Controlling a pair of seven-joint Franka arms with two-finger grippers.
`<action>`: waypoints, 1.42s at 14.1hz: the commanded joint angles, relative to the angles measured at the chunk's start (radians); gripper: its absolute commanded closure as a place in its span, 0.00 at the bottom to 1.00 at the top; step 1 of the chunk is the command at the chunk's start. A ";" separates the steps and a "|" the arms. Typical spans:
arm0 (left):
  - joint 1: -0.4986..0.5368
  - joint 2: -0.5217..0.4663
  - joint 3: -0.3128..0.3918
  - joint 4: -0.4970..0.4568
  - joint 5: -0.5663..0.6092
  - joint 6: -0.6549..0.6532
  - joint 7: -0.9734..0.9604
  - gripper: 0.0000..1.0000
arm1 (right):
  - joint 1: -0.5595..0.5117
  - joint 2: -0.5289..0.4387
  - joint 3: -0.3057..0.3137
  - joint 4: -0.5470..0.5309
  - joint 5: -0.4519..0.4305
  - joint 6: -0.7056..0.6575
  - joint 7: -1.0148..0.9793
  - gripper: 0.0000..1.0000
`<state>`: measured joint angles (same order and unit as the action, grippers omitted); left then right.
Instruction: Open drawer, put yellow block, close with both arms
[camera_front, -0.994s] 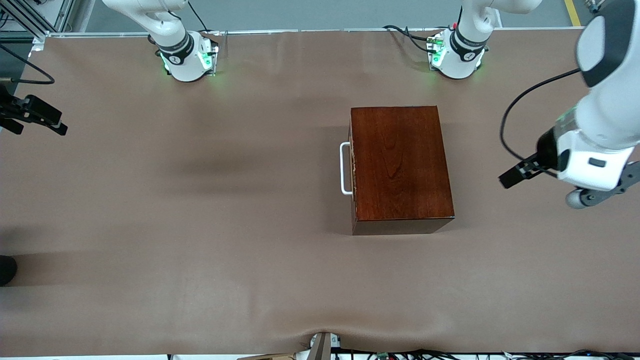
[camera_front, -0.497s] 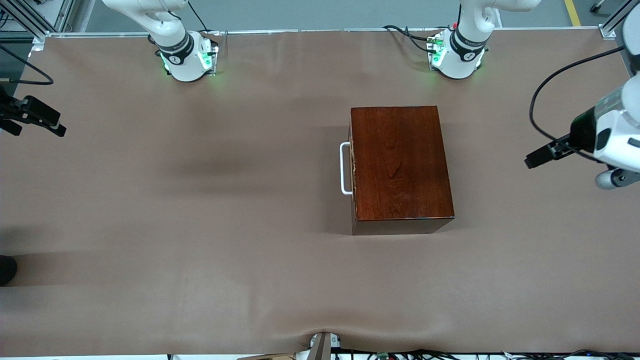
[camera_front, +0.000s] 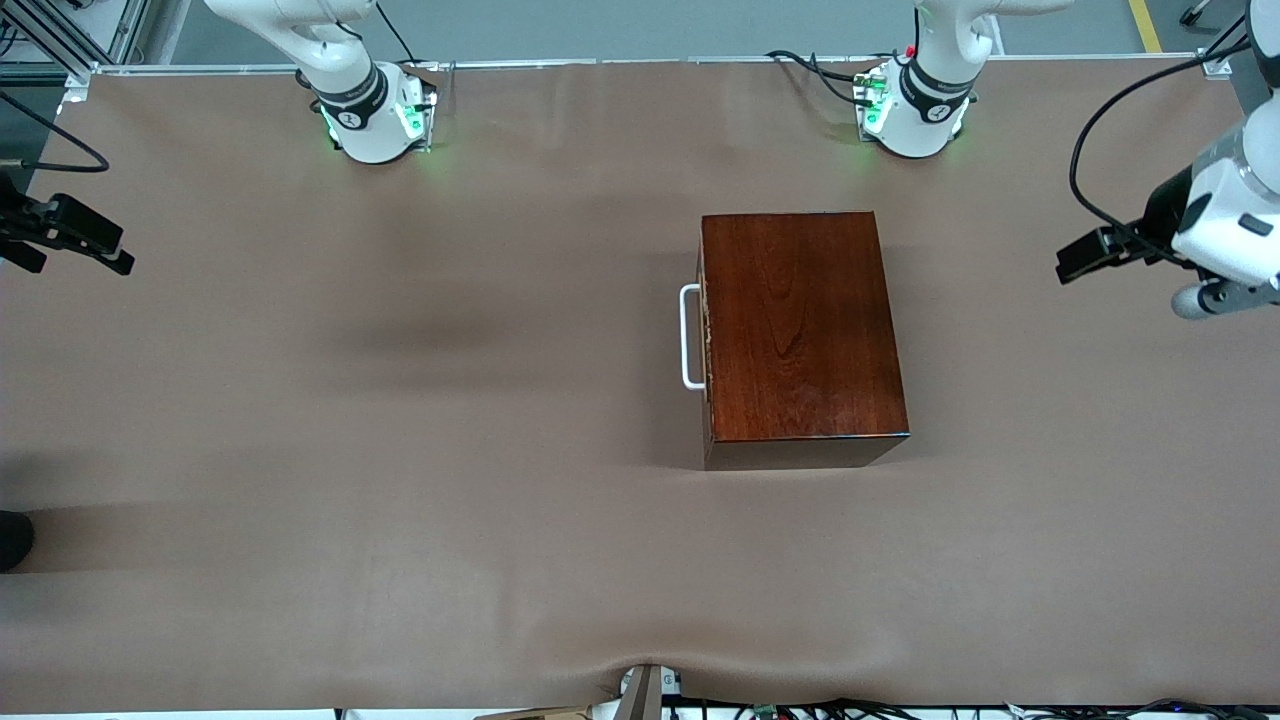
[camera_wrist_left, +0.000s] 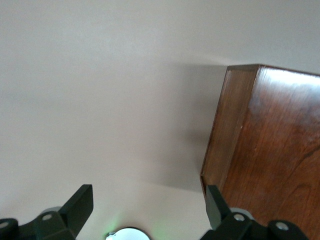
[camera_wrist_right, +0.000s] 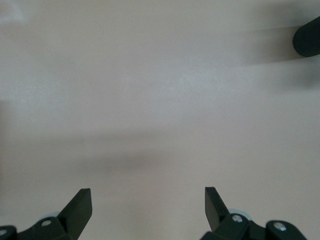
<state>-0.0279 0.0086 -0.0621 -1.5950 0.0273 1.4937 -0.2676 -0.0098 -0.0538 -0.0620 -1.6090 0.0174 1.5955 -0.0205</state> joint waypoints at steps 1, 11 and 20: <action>0.026 -0.111 -0.024 -0.124 0.019 0.034 0.047 0.00 | -0.009 0.002 0.007 0.004 0.015 0.001 0.011 0.00; 0.029 -0.142 -0.024 -0.050 0.006 0.016 0.186 0.00 | -0.007 0.002 0.007 0.003 0.015 0.001 0.011 0.00; 0.022 -0.122 -0.024 -0.005 0.002 0.014 0.183 0.00 | -0.007 0.002 0.007 0.003 0.015 0.001 0.011 0.00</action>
<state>-0.0127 -0.1252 -0.0763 -1.6249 0.0278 1.5178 -0.0988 -0.0096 -0.0525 -0.0613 -1.6092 0.0176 1.5955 -0.0204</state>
